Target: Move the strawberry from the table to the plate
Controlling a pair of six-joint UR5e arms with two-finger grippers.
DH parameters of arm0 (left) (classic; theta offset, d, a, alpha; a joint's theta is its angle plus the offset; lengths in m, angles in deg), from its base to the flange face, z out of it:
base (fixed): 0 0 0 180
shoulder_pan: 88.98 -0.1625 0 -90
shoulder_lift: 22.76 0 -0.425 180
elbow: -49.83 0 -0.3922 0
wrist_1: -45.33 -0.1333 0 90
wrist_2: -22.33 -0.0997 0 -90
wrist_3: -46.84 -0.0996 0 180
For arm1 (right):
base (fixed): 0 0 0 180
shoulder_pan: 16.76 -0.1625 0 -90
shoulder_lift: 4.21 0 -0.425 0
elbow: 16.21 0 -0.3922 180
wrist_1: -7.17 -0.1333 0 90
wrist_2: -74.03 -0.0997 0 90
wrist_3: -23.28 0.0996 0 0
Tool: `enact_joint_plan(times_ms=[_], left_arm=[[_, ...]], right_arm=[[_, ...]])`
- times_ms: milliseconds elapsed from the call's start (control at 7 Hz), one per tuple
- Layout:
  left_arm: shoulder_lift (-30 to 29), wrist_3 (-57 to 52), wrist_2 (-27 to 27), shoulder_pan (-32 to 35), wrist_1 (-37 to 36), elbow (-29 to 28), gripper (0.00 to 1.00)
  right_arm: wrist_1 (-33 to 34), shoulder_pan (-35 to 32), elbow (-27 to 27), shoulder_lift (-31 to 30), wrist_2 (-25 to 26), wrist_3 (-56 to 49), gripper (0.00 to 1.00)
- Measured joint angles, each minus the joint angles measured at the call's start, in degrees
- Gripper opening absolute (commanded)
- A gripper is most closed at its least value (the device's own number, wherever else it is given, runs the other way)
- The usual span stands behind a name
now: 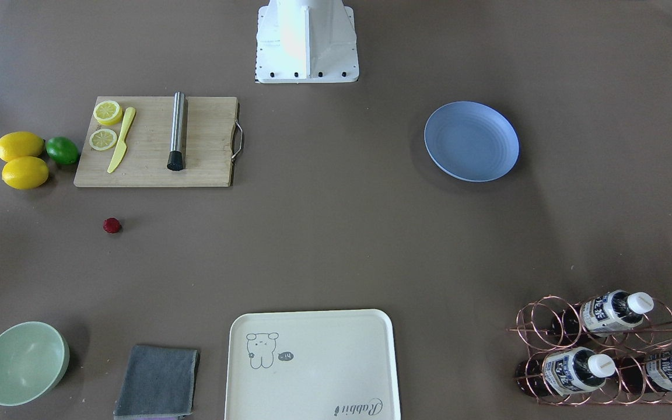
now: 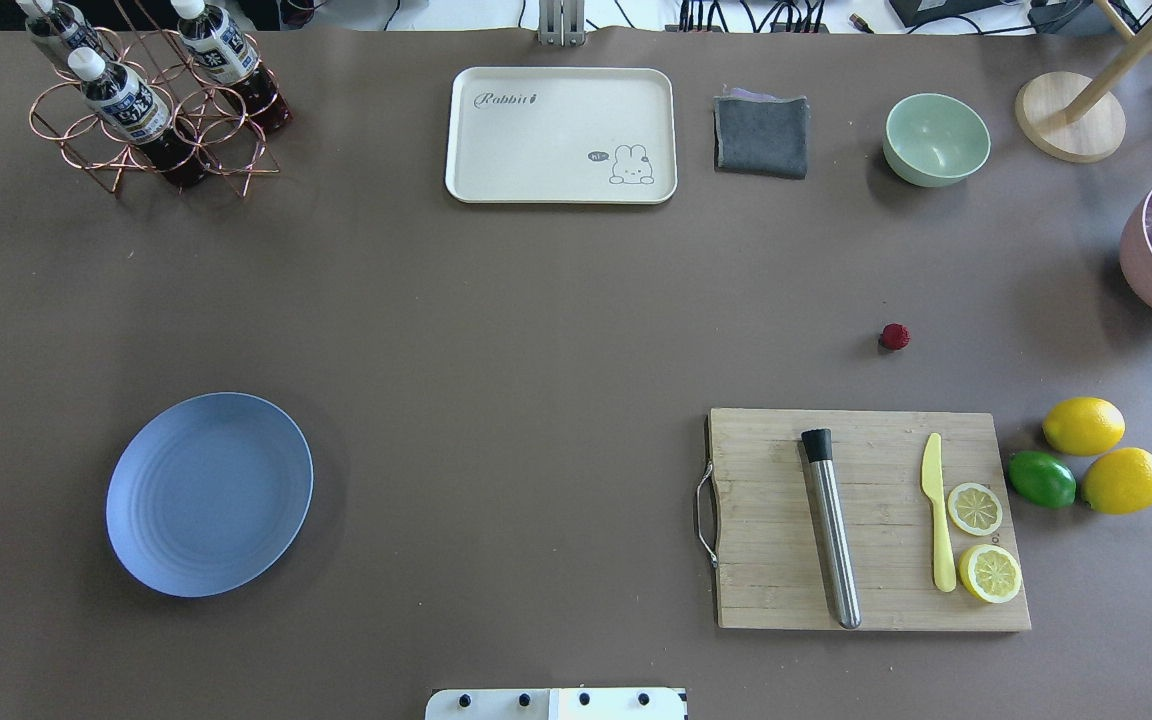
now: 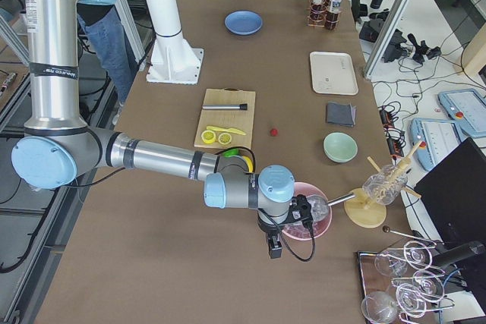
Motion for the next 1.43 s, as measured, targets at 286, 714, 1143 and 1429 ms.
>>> enact_joint_plan(times_ms=[286, 714, 1143, 1429], left_arm=[[0.0, 0.0, -0.04, -0.05, 0.06, 0.11, 0.98], [0.0, -0.06, 0.06, -0.09, 0.13, 0.6, 0.98], [-0.02, -0.03, 0.03, -0.09, 0.08, 1.78, 0.98], [-0.07, 0.0, 0.99, -0.09, 0.14, 2.96, 0.98]], right_arm=[[0.0, 0.0, 0.03, 0.0, 0.0, 0.0, 1.0], [0.0, 0.0, 0.16, 0.13, 0.0, 0.0, 1.0], [-0.02, 0.0, 0.39, 0.2, 0.02, 0.0, 1.0], [-0.08, 0.0, 0.56, 0.31, 0.04, 0.0, 1.0]])
